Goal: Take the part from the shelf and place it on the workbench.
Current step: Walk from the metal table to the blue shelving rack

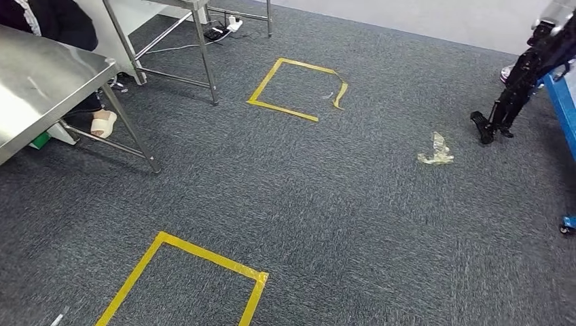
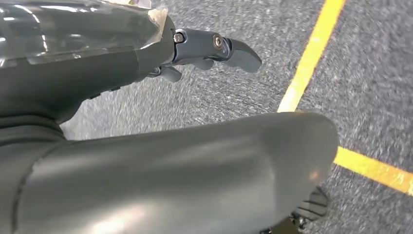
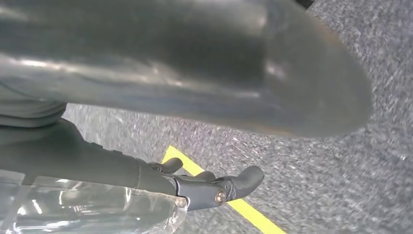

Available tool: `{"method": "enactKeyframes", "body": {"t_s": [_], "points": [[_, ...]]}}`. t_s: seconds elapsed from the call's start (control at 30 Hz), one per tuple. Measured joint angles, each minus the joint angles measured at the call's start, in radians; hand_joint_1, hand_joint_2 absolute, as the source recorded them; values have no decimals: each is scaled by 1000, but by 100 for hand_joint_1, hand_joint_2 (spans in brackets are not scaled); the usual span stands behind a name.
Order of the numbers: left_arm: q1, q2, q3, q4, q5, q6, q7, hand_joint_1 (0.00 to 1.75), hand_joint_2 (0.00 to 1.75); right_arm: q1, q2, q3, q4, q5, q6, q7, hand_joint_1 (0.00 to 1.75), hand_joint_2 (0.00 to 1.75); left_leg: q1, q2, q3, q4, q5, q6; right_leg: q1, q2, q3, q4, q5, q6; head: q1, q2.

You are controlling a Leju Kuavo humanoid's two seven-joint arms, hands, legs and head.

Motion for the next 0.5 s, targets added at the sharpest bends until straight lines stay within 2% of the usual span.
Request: {"method": "enactKeyframes", "body": {"t_s": [0.03,0.07,0.1,0.13,0.17,0.2,0.23,0.27,0.33,0.37,0.4,0.43,0.5], "points": [[1,0,0,0,-3,-3,3,0,0,1,0,0,0,-3,0,0,0,0,0,16,-1,0,-1,0,-2,-6,-28,58,-18,2,0,0],[1,0,0,0,-6,-6,7,0,0,4,-1,0,0,-6,-1,-1,0,0,0,31,-1,0,-2,0,-4,-11,-41,86,-24,7,0,0],[0,0,0,0,-9,-7,10,0,0,7,-1,0,0,-8,-1,-1,0,0,2,43,0,1,-3,-2,-7,-15,-33,75,-14,16,0,0],[0,0,0,0,-10,-8,12,0,0,9,-2,0,1,-9,-1,-1,0,0,4,55,2,1,-5,-5,-10,-25,-4,23,7,26,0,0],[0,0,0,0,-11,-8,14,0,0,10,-2,0,1,-9,-1,-1,0,0,4,65,5,2,-8,-10,-13,-46,38,-50,32,36,1,0],[-1,1,0,0,-11,-8,14,0,0,8,-2,0,1,-9,-2,-1,0,0,2,75,8,3,-12,-16,-12,-69,76,-116,52,39,2,0],[-1,1,0,0,-11,-8,15,0,0,6,-1,0,1,-9,-2,-2,0,0,0,86,12,3,-17,-23,-10,-86,104,-164,65,37,1,0],[-1,2,0,0,-12,-8,15,0,0,5,0,0,1,-9,-2,-3,0,0,-4,95,16,3,-21,-30,-8,-95,116,-185,70,30,-1,0],[-4,2,0,0,-12,-8,15,0,0,6,0,0,1,-10,-2,-4,0,0,-5,113,26,-2,-26,-41,-6,-76,115,-187,70,12,-6,0],[-5,2,0,0,-12,-8,16,0,0,9,0,0,2,-10,-2,-4,0,0,-1,109,29,0,-31,-47,-9,-65,114,-188,70,5,-6,0],[-6,2,0,0,-12,-8,16,0,0,10,-1,0,2,-11,-3,-4,0,0,2,94,26,13,-44,-51,-12,-55,114,-189,72,-2,-7,0],[-6,2,0,0,-13,-9,17,0,0,10,-1,0,2,-12,-3,-4,0,0,4,69,12,49,-70,-54,-15,-44,115,-190,73,-11,-9,0],[-4,2,0,0,-16,-11,22,0,0,9,-1,0,2,-13,-4,-4,0,0,5,19,-47,176,-140,-54,-13,-22,114,-190,75,-24,-11,0]]}}
